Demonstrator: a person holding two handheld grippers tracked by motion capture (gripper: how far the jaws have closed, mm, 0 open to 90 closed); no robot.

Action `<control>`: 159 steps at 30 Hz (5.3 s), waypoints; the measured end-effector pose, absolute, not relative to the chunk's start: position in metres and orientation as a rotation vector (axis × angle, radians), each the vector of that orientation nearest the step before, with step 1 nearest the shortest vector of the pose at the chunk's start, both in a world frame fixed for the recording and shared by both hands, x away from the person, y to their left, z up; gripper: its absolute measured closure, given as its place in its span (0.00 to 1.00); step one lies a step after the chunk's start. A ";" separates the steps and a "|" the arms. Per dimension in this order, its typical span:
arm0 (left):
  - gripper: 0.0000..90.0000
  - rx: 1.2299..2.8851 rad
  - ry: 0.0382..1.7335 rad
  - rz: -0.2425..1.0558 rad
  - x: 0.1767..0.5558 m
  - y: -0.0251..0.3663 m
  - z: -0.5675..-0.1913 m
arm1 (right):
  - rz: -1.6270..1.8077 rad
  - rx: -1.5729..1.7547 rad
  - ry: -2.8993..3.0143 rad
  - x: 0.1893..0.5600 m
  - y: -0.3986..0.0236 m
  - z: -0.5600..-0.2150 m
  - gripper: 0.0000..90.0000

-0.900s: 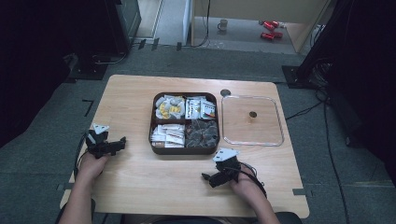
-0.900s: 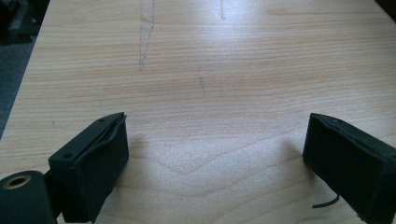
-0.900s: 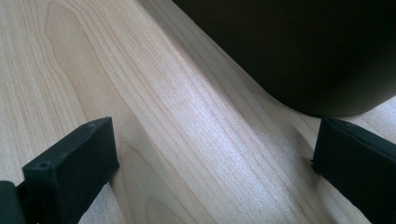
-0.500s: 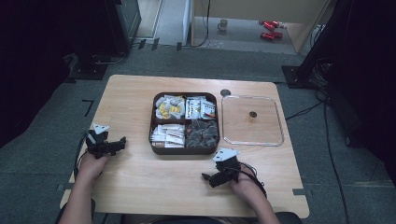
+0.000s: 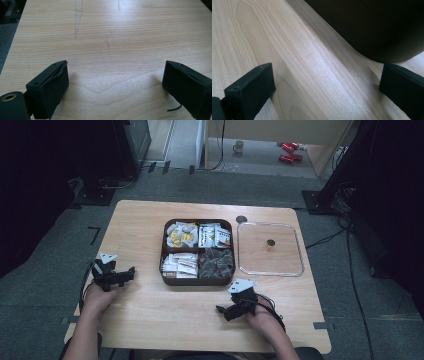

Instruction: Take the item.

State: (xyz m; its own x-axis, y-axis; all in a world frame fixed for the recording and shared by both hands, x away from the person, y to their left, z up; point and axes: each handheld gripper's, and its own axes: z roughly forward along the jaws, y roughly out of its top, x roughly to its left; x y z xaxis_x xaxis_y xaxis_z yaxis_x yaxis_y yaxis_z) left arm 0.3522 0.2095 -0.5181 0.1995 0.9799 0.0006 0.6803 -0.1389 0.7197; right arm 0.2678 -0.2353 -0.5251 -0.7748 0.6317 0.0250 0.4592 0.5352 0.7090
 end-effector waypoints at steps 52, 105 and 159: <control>0.45 2.045 1.284 0.360 0.366 0.197 -0.480 | 1.070 0.921 2.538 0.268 -0.235 -0.525 0.00; 0.59 2.114 0.899 0.326 0.376 0.110 -0.442 | 1.070 0.915 2.542 0.268 -0.235 -0.525 0.00; 0.95 2.220 0.832 0.238 0.403 0.077 -0.474 | 1.071 0.915 2.541 0.268 -0.235 -0.525 0.00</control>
